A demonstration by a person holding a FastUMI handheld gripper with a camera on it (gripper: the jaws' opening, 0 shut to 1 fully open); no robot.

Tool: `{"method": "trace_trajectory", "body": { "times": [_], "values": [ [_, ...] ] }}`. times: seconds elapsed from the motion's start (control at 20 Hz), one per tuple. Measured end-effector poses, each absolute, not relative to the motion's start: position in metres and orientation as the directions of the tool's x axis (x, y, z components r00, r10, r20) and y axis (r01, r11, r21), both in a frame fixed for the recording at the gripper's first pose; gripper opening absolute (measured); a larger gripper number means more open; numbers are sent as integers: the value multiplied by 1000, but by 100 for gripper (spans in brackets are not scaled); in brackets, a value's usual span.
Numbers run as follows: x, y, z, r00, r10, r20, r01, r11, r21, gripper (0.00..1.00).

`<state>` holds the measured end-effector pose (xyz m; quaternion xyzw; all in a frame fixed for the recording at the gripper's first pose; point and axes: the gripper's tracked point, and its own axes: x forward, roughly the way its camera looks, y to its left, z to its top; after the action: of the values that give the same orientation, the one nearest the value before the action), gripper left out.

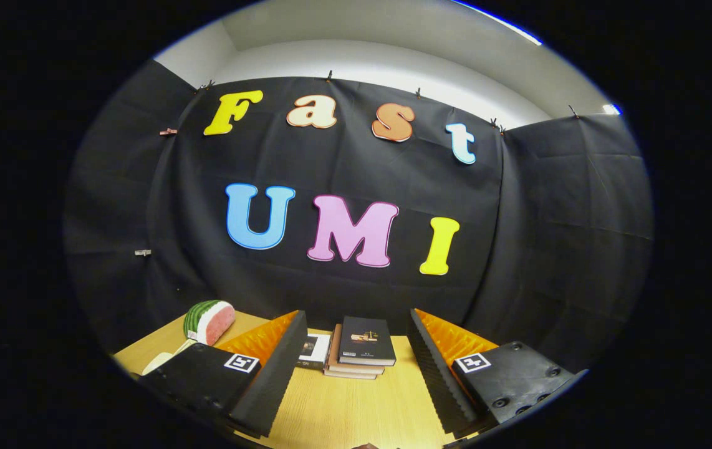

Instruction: Open the storage box then place both shoes into the box .Put the left shoe in first, then the right shoe, with the right side of both shoes facing outward in a uniform manner.

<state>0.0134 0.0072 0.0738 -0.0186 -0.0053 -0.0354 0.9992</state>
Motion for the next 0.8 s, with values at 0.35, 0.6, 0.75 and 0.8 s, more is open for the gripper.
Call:
{"method": "trace_trajectory", "body": {
  "times": [0.35,0.6,0.75,0.8],
  "values": [
    [12,-1,60,996,-85,-23,84,996,-42,98],
    [13,2,62,996,-81,-29,80,996,-45,98],
    [14,6,66,997,-72,-24,71,997,-35,98],
    [13,8,65,997,-68,-30,67,997,-27,98]
  ]
}}
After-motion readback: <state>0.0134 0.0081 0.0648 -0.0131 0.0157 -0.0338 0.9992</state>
